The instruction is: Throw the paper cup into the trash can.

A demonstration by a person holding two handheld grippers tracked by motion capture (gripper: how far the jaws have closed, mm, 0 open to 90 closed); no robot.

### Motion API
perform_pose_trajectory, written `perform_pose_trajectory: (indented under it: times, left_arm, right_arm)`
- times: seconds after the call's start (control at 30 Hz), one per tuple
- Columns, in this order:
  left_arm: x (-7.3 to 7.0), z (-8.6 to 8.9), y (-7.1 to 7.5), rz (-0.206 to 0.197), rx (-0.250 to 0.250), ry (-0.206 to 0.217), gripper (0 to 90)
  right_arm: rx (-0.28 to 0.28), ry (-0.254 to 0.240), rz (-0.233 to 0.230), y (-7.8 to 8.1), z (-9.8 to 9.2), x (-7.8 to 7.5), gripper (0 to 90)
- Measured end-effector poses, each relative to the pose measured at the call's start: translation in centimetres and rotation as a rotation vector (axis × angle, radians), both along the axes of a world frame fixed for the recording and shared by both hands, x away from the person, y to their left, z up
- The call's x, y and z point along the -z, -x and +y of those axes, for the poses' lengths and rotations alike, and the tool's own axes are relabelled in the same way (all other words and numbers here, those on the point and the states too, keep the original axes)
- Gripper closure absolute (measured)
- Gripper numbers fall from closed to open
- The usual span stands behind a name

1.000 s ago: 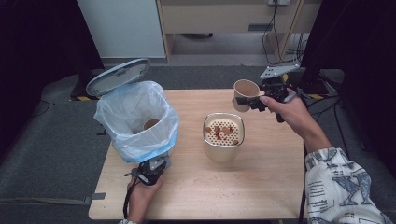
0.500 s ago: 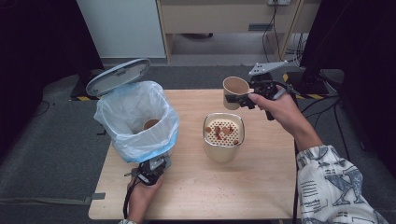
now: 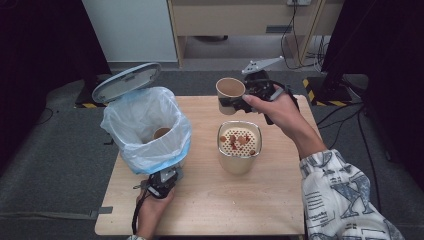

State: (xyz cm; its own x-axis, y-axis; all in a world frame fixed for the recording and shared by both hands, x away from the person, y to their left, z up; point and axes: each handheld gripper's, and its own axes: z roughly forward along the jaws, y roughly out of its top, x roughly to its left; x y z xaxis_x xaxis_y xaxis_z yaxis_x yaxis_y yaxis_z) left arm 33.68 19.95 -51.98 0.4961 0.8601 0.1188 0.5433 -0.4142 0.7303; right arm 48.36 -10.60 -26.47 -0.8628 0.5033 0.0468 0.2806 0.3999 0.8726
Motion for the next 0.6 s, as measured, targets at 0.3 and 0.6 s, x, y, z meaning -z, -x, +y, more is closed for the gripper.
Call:
perform_pose_trajectory:
  times: [0.3,0.6]
  left_arm:
    - [0.0,0.0,0.0,0.001,0.005,-0.001,88.8]
    - [0.0,0.0,0.0,0.0,0.003,-0.005,88.8]
  right_arm:
    - [-0.016,-0.015,0.017,0.0,2.7,-0.6,30.2]
    - [-0.04,-0.029,0.022,0.3,5.4,-1.1,30.1]
